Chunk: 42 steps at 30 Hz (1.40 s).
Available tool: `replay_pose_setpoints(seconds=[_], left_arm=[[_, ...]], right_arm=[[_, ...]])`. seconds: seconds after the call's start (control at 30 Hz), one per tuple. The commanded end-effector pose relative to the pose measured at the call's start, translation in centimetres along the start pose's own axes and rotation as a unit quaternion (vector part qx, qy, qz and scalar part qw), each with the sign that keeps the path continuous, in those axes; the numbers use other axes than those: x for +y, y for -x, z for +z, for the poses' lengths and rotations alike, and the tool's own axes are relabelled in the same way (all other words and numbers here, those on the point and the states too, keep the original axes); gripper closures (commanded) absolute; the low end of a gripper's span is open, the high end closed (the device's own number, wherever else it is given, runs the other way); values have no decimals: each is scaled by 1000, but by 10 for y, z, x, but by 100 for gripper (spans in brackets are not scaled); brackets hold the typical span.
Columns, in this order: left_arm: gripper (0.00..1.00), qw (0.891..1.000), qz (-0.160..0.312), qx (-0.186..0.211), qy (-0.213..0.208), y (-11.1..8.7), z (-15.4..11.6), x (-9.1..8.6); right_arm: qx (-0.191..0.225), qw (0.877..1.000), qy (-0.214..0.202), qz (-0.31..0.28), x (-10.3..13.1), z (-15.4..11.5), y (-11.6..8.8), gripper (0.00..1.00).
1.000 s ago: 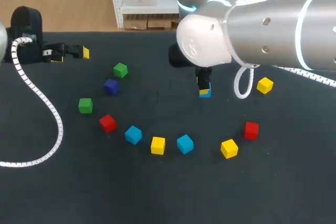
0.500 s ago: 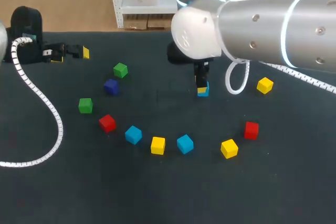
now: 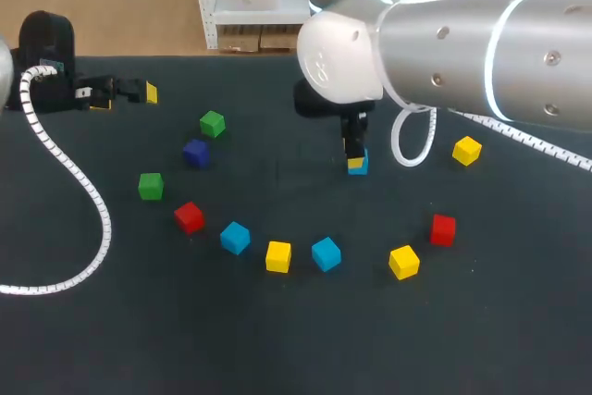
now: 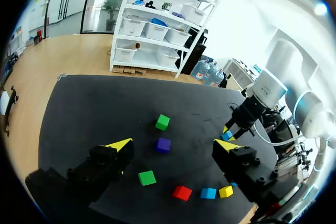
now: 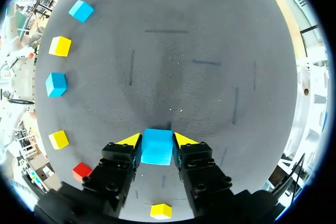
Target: Place the blue cubes, place green cubes on the blue cubes, place the yellow cubes on the green cubes, then place the red cubes on the yellow cubes, and place purple cube on the red cubes.
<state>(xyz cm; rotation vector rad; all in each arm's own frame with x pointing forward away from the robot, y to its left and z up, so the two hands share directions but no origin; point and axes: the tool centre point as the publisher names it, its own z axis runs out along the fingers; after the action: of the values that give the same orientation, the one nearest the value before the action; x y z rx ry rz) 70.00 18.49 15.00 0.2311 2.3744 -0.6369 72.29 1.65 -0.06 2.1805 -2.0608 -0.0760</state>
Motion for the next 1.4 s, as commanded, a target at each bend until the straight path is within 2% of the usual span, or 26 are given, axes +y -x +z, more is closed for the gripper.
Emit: replay_pose_setpoints(seconds=[0.03,0.07,0.13,0.2,0.23,0.27,0.3,0.33,0.67,1.03,1.4], left_arm=[[0,1000,0,0,0,0,0,0],[0,1000,0,0,0,0,0,0],[0,1000,0,0,0,0,0,0],[0,1000,0,0,0,0,0,0],[0,1000,0,0,0,0,0,0],[0,1000,0,0,0,0,0,0],[0,1000,0,0,0,0,0,0],[0,1000,0,0,0,0,0,0],[0,1000,0,0,0,0,0,0],[0,1000,0,0,0,0,0,0],[0,1000,0,0,0,0,0,0]], right_arm=[[-2,1000,3,1,-2,0,0,100],[-3,1000,3,2,-2,1,0,100],[-1,1000,3,-1,-1,1,0,91],[0,1000,2,0,-1,2,0,64],[1,1000,3,-2,0,2,0,55],[1,1000,3,-2,0,2,0,51],[1,1000,3,-1,0,2,0,16],[1,1000,5,0,0,3,0,0],[-3,1000,5,-2,0,0,3,0],[-10,999,-2,48,-12,-9,-10,0],[-1,999,0,35,-8,-3,-9,0]])
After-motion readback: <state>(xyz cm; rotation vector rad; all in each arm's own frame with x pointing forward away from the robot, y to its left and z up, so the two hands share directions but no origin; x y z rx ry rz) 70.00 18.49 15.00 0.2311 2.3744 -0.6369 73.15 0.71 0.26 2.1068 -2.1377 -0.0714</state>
